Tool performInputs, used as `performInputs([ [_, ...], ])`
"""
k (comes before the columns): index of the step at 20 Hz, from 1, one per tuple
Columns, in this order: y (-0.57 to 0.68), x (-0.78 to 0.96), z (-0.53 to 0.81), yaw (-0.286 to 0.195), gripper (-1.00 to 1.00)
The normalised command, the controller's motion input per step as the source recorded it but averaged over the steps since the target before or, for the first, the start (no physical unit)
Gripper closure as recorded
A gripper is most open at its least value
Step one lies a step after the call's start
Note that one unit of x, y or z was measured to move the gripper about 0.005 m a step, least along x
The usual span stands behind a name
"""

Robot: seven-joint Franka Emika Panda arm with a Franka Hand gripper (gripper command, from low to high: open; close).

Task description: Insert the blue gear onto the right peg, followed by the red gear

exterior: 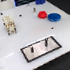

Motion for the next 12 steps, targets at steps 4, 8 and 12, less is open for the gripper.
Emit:
performInputs([
  [4,0.09,-0.23,-0.51,0.0,-1.0],
  [8,-0.13,-0.34,-0.54,0.0,-1.0],
  [12,-0.28,-0.31,-0.52,0.0,-1.0],
])
